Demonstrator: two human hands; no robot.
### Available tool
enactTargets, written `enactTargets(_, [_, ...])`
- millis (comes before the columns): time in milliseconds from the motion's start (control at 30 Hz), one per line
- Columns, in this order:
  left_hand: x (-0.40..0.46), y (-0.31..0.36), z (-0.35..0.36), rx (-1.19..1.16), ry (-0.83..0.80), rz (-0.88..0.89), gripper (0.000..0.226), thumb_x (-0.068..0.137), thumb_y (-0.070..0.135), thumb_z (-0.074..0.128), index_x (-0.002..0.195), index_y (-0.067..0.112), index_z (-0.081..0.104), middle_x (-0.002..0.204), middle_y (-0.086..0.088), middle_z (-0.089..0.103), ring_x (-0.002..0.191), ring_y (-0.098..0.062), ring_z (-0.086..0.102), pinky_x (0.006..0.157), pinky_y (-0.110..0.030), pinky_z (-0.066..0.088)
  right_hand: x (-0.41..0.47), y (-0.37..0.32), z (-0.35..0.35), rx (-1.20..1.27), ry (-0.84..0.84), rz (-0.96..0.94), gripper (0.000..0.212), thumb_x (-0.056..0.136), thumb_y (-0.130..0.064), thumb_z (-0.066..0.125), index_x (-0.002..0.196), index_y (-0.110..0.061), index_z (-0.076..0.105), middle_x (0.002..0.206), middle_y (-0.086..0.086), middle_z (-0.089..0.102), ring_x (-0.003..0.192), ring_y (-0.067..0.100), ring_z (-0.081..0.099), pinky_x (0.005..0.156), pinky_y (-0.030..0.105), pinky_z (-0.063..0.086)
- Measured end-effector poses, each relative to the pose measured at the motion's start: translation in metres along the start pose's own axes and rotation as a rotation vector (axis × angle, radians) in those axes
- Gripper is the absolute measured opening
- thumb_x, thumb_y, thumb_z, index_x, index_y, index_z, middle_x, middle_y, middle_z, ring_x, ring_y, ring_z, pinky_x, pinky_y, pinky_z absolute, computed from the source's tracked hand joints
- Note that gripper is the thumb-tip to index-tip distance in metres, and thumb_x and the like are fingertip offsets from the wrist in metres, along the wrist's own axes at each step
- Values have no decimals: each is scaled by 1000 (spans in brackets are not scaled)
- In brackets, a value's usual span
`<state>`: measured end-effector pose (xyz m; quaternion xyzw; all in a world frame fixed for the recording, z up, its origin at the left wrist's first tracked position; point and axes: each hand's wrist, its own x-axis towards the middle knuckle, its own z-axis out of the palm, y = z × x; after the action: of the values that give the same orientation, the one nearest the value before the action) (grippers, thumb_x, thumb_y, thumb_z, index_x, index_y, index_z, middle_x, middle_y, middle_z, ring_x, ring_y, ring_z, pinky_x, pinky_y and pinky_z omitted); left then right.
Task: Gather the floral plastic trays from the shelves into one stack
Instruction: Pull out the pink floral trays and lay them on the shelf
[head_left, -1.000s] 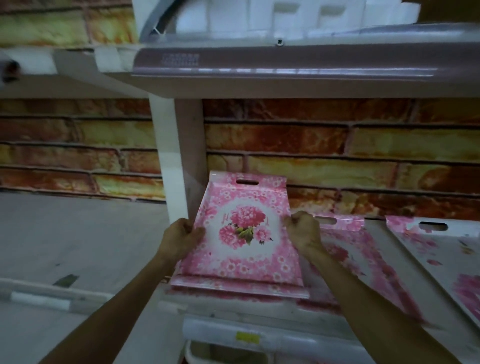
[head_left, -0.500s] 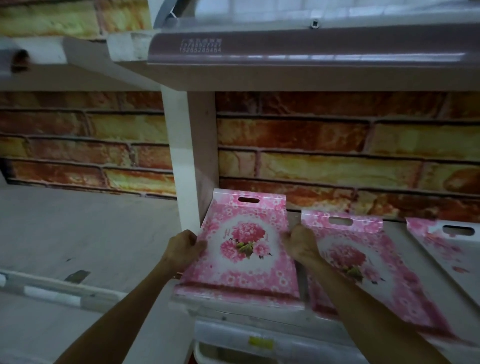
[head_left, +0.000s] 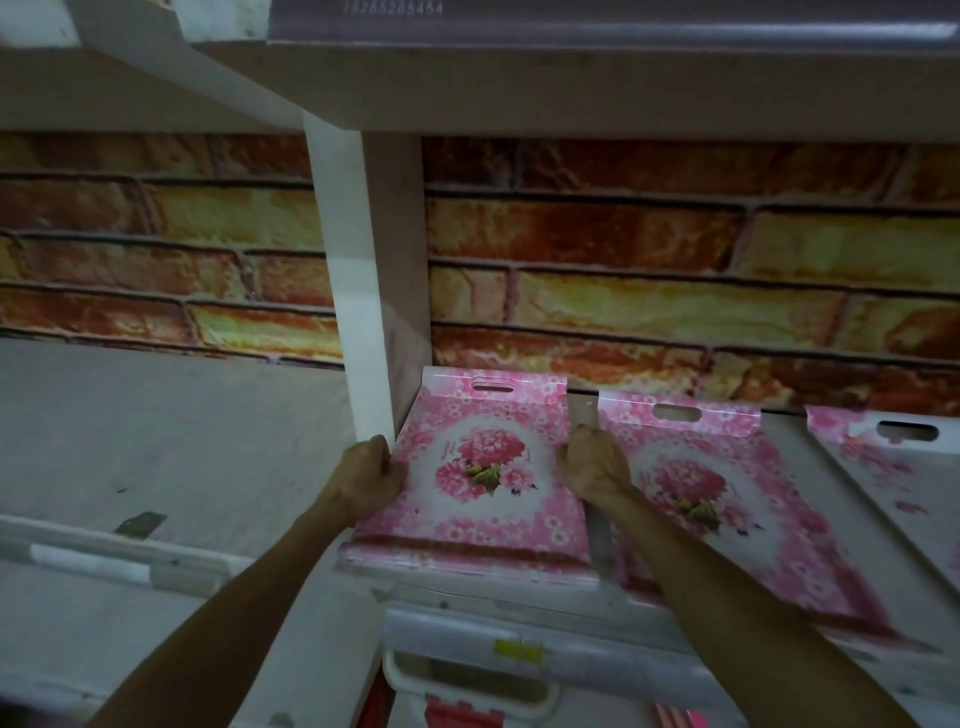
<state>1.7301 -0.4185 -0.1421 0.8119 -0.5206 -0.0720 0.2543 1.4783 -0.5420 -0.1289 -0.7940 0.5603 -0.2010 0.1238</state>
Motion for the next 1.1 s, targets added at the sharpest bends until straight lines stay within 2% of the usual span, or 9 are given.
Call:
enactTargets(200, [2, 3, -5, 63, -77, -47, 20, 94, 31, 53, 90, 12, 50, 91, -7, 60, 68, -12, 50, 53, -22, 36, -1, 6, -10, 67, -38, -35, 34, 100, -24, 48, 70, -7, 55, 75, 11, 60, 73, 31, 66, 68, 35, 56])
enactTargets(333, [-3, 9, -14, 277, -24, -14, 40, 94, 46, 49, 122, 18, 49, 118, -6, 58, 96, -25, 63, 73, -35, 48, -10, 28, -35, 131, 38, -111, 22, 95, -18, 51, 77, -9, 56, 64, 2, 56, 64, 23, 55, 60, 28, 42])
enactTargets(567, [-4, 79, -16, -183, 58, 231, 12, 95, 27, 57, 97, 17, 64, 86, 5, 62, 71, -14, 58, 66, -23, 40, -61, 95, -75, 165, 185, -54, 16, 92, -18, 59, 77, -18, 65, 72, -3, 68, 70, 17, 65, 62, 27, 44])
enactTargets(667, [-8, 115, -4, -473, -26, 217, 15, 95, 29, 58, 100, 18, 67, 87, 6, 65, 74, -9, 61, 69, -25, 49, -87, 115, -82, 192, 226, -43, 12, 92, -16, 59, 85, -12, 67, 75, 3, 71, 68, 21, 66, 61, 30, 49])
enactTargets(733, [-6, 136, 5, -574, -102, 228, 11, 96, 24, 57, 97, 18, 67, 77, 7, 64, 58, -3, 60, 54, -16, 47, -99, 126, -87, 170, 256, -35, 13, 93, -19, 59, 85, -13, 68, 75, 2, 72, 65, 18, 64, 59, 28, 48])
enactTargets(833, [3, 163, 23, -626, -265, 234, 9, 97, 10, 55, 95, 9, 64, 67, -8, 58, 43, -18, 48, 41, -26, 38, -108, 143, -97, 143, 307, 1, 13, 94, -22, 58, 84, -17, 66, 73, -1, 69, 65, 17, 61, 59, 30, 49])
enactTargets(900, [10, 178, 36, -559, -327, 235, 7, 95, 12, 57, 95, 10, 63, 71, -13, 62, 48, -22, 54, 48, -30, 46, -111, 158, -105, 92, 326, 43, 15, 95, -23, 56, 83, -17, 64, 71, 0, 66, 64, 21, 61, 58, 33, 52])
enactTargets(1000, [17, 199, 59, -448, -359, 272, 12, 92, 13, 58, 81, 14, 63, 82, -18, 70, 73, -33, 68, 74, -43, 56, -113, 181, -115, 41, 323, 92, 15, 96, -21, 55, 85, -14, 63, 71, 2, 64, 61, 22, 60, 56, 36, 54])
enactTargets(1100, [25, 217, 80, -309, -362, 270, 16, 92, 18, 57, 84, 9, 68, 92, -14, 70, 91, -32, 68, 84, -40, 57, -114, 198, -118, -8, 284, 131, 12, 95, -18, 54, 90, -14, 64, 77, 6, 69, 65, 23, 63, 59, 39, 56])
